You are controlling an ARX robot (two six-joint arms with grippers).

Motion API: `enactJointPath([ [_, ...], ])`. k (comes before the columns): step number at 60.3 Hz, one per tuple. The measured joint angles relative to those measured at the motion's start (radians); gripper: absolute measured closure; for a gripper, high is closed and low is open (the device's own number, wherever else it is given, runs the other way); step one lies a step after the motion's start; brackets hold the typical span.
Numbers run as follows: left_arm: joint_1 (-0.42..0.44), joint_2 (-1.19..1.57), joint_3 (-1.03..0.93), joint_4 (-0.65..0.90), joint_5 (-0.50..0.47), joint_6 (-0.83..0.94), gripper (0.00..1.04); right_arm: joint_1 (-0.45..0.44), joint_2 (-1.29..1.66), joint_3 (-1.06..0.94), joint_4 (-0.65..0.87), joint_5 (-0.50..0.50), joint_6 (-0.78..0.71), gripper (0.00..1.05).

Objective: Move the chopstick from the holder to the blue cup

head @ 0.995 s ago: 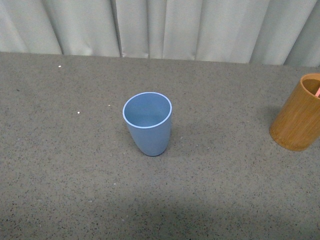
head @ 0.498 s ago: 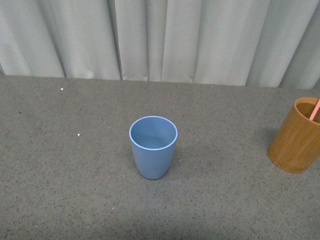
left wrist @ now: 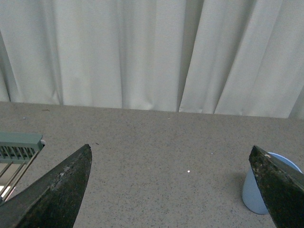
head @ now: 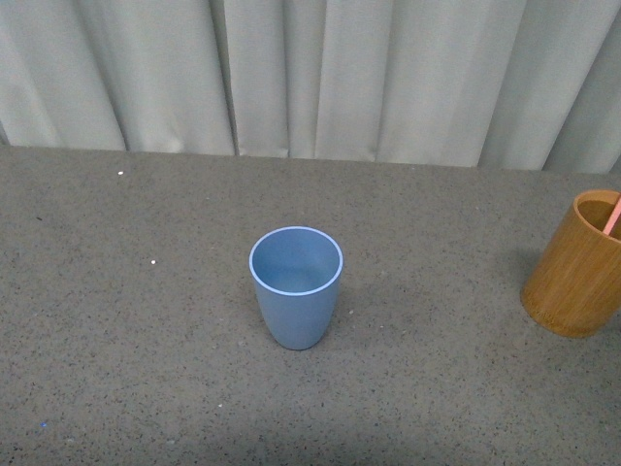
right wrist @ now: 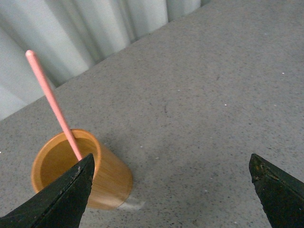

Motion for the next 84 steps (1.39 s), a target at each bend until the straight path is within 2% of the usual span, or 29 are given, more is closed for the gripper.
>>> enactJointPath([
  [8, 0.0, 0.0, 0.0, 0.0, 0.0, 0.0, 0.07, 0.016, 0.08, 0.066, -0.006, 0.007, -0.011, 0.1],
  [29, 0.0, 0.0, 0.0, 0.0, 0.0, 0.0, 0.07, -0.063, 0.22, 0.13, 0.001, -0.105, 0.003, 0.1],
  [49, 0.0, 0.0, 0.0, 0.0, 0.0, 0.0, 0.07, -0.02, 0.256, 0.23, -0.015, -0.131, -0.019, 0.1],
  [84, 0.0, 0.0, 0.0, 0.0, 0.0, 0.0, 0.07, 0.025, 0.488, 0.409, -0.011, -0.149, -0.053, 0.1],
])
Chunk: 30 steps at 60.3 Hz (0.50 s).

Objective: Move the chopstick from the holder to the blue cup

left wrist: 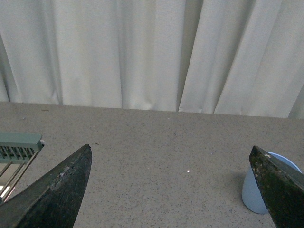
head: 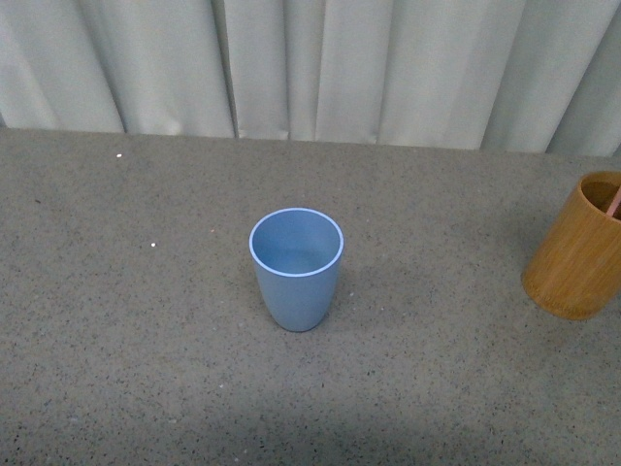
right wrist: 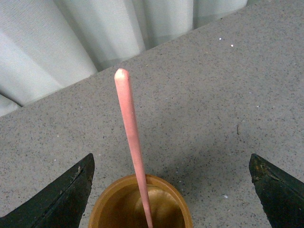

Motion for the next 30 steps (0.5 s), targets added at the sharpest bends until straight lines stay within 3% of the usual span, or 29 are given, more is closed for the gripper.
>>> enactJointPath([
  [30, 0.0, 0.0, 0.0, 0.0, 0.0, 0.0, 0.07, -0.002, 0.166, 0.095, 0.046, -0.009, 0.012, 0.1],
])
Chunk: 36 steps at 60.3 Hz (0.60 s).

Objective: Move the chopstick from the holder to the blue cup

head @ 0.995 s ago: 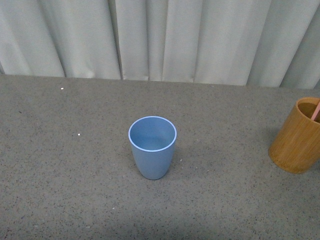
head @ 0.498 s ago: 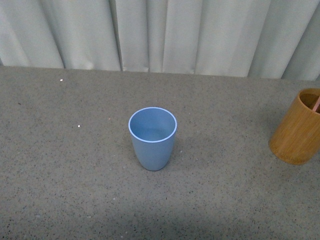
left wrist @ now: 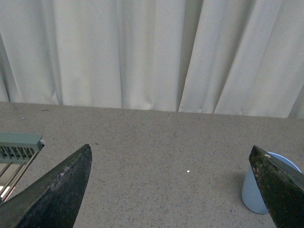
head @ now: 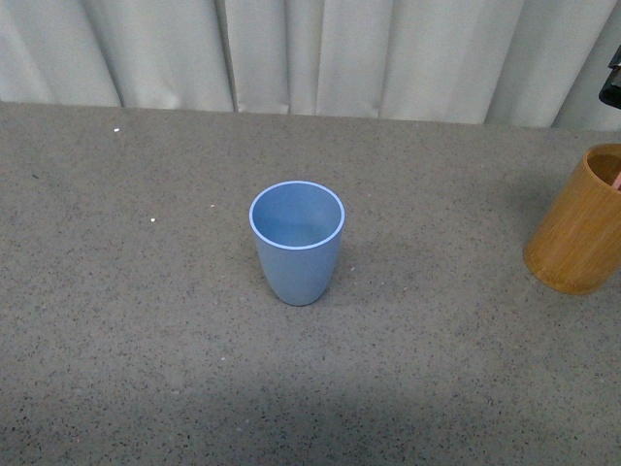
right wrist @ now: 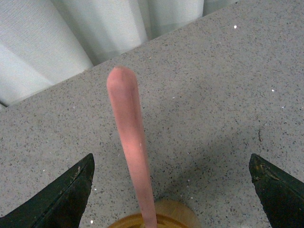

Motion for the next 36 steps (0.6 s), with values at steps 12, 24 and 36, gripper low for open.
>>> enactJointPath([
  [12, 0.0, 0.0, 0.0, 0.0, 0.0, 0.0, 0.07, -0.003, 0.041, 0.041, 0.002, -0.001, 0.0, 0.1],
  [24, 0.0, 0.0, 0.0, 0.0, 0.0, 0.0, 0.07, -0.002, 0.074, 0.078, -0.001, 0.002, -0.007, 0.13],
  [36, 0.0, 0.0, 0.0, 0.0, 0.0, 0.0, 0.07, 0.011, 0.087, 0.085, -0.002, 0.005, -0.011, 0.52],
])
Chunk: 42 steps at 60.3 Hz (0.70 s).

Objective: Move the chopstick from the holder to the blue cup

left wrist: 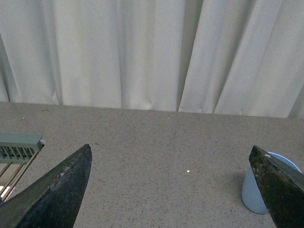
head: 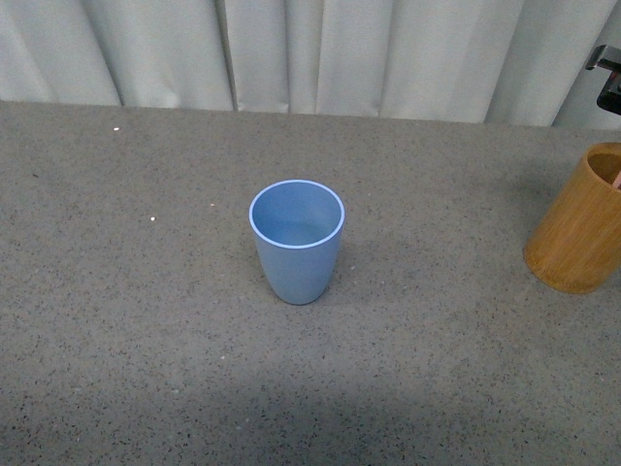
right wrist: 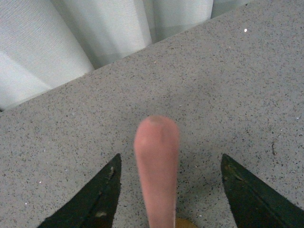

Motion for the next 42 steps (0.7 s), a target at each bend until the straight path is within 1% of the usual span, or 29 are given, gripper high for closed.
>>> enactJointPath([
  [1, 0.0, 0.0, 0.0, 0.0, 0.0, 0.0, 0.07, 0.002, 0.0, 0.0, 0.0, 0.0, 0.0, 0.55],
  [3, 0.0, 0.0, 0.0, 0.0, 0.0, 0.0, 0.07, 0.003, 0.0, 0.0, 0.001, 0.0, 0.0, 0.59],
  [6, 0.0, 0.0, 0.0, 0.0, 0.0, 0.0, 0.07, 0.005, 0.0, 0.0, 0.006, 0.0, 0.001, 0.69],
  [10, 0.0, 0.0, 0.0, 0.0, 0.0, 0.0, 0.07, 0.008, 0.0, -0.002, 0.015, -0.001, 0.001, 0.78],
  [12, 0.0, 0.0, 0.0, 0.0, 0.0, 0.0, 0.07, 0.009, 0.0, -0.006, 0.023, -0.002, 0.002, 0.85],
  [15, 0.0, 0.0, 0.0, 0.0, 0.0, 0.0, 0.07, 0.01, 0.0, -0.012, 0.028, -0.002, 0.004, 0.93],
  [18, 0.0, 0.0, 0.0, 0.0, 0.0, 0.0, 0.07, 0.01, -0.001, -0.024, 0.039, 0.0, 0.003, 1.03],
  [19, 0.0, 0.0, 0.0, 0.0, 0.0, 0.0, 0.07, 0.01, -0.003, -0.028, 0.045, 0.002, 0.001, 1.04],
  [42, 0.0, 0.0, 0.0, 0.0, 0.0, 0.0, 0.07, 0.006, -0.063, -0.085, 0.094, -0.005, 0.02, 1.04],
])
